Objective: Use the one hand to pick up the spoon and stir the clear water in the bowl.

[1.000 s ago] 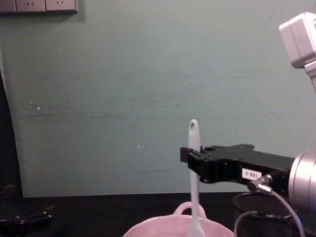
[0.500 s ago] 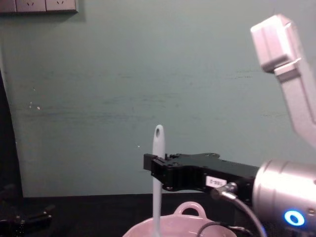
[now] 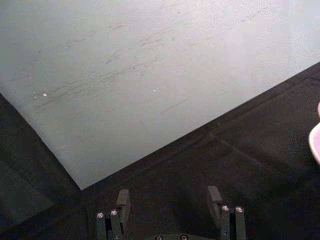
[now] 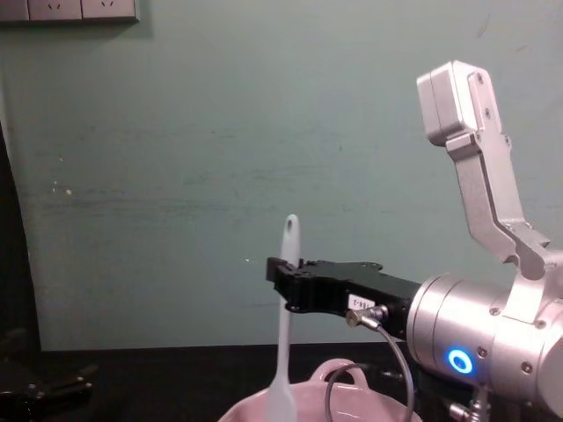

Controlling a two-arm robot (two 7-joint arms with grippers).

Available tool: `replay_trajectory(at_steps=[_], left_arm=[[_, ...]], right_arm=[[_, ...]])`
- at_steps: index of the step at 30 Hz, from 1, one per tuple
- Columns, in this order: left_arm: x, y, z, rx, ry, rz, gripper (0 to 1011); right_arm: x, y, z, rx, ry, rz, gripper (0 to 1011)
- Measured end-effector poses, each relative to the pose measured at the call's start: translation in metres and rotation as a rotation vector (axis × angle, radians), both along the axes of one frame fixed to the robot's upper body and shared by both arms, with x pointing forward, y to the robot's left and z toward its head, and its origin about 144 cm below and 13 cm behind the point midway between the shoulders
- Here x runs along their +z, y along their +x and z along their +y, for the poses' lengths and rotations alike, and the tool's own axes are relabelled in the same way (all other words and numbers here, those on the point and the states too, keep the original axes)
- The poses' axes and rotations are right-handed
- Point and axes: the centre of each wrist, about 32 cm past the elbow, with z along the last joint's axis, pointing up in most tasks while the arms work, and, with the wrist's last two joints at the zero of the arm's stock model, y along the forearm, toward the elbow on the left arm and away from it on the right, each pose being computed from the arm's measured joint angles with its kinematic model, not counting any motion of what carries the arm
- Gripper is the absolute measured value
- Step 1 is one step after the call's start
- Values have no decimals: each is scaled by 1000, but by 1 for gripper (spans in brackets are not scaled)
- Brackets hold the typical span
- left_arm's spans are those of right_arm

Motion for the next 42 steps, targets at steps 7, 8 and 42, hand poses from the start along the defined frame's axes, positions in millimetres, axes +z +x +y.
replay_trajectory(at_steps=[7, 8, 42], left_arm=[[0, 0, 0, 0, 0, 0, 1011], [0, 0, 0, 0, 0, 0, 1011], [0, 0, 0, 0, 0, 0, 1011]], right_arm=[[-3, 5, -5, -77, -35, -64, 113], [-3, 4, -8, -90, -49, -75, 113], [17, -36, -14, 126, -69, 54, 113]])
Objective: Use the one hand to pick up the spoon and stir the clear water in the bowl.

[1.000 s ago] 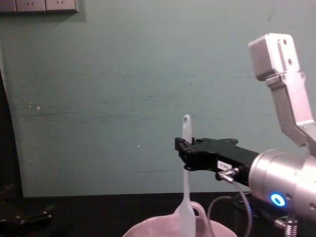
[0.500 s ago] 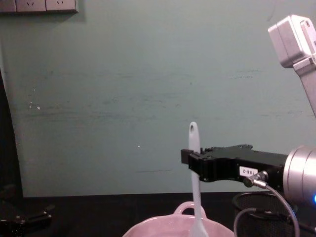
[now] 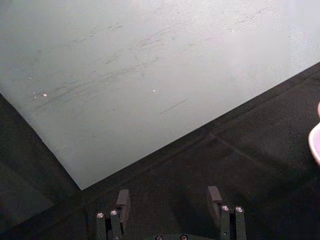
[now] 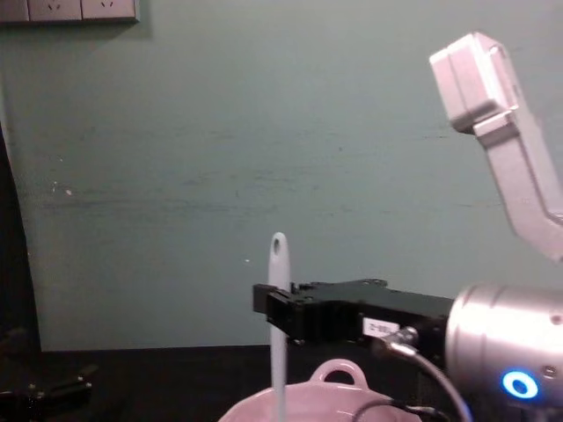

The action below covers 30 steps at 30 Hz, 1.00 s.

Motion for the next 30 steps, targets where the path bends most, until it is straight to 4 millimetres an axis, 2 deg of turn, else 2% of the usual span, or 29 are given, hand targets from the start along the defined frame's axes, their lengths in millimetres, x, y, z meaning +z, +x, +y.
replay_trajectory(at_steps=[9, 16, 23, 30], left_arm=[[0, 0, 0, 0, 0, 0, 1011], [0, 0, 0, 0, 0, 0, 1011], [0, 0, 0, 0, 0, 0, 1011], [0, 0, 0, 0, 0, 0, 1011]], right_arm=[[-9, 25, 17, -38, 26, -19, 113], [-18, 40, 20, -116, 11, -47, 113], [-21, 48, 11, -218, -13, -78, 113], [-16, 41, -6, -234, -44, -75, 113]])
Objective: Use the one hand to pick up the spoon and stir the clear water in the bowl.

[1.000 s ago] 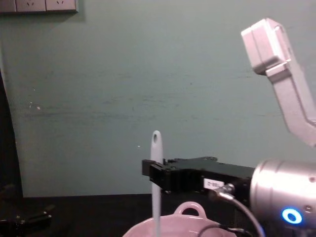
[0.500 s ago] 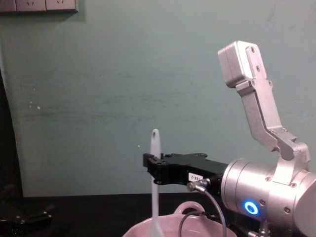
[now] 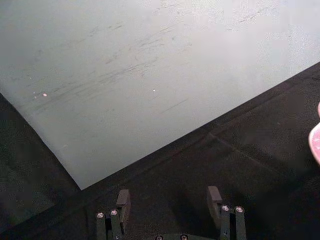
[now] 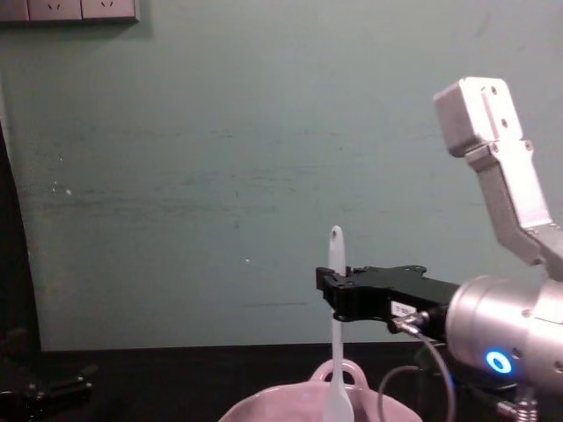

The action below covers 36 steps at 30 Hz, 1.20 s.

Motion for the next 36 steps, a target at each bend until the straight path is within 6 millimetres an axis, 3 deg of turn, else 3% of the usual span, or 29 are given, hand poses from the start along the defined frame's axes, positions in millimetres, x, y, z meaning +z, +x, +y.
replay_trajectory(at_steps=[13, 36], left_arm=[[0, 0, 0, 0, 0, 0, 1011], [0, 0, 0, 0, 0, 0, 1011]], right_arm=[[16, -31, -18, 69, 42, 91, 113], [60, -45, -50, -12, 215, 102, 113]])
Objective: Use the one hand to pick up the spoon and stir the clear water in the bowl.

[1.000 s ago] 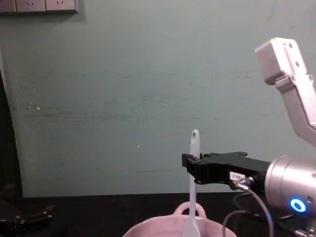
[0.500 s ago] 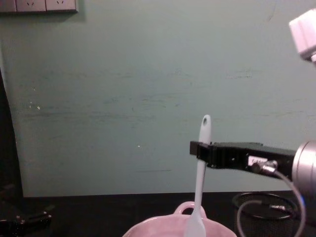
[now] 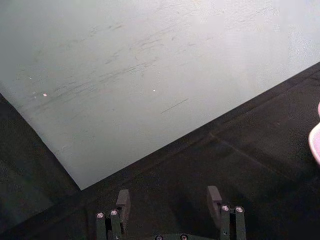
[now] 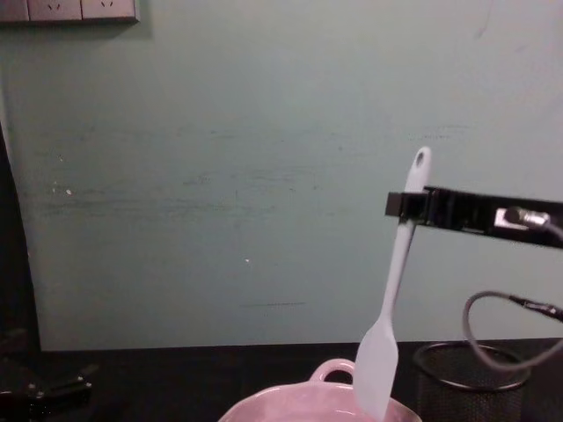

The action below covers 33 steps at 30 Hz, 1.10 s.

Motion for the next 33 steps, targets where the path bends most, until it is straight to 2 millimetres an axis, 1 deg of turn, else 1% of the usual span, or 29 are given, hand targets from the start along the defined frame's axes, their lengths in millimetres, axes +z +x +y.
replay_trajectory(at_steps=[9, 20, 26, 33], left_arm=[[0, 0, 0, 0, 0, 0, 1011], [0, 0, 0, 0, 0, 0, 1011], [0, 0, 0, 0, 0, 0, 1011], [0, 0, 0, 0, 0, 0, 1011]], right_arm=[[13, 0, -11, -65, 102, 38, 113], [21, 1, -35, -201, 223, 46, 113], [18, 4, -44, -255, 251, 56, 113], [12, 12, -48, -289, 264, 83, 113]])
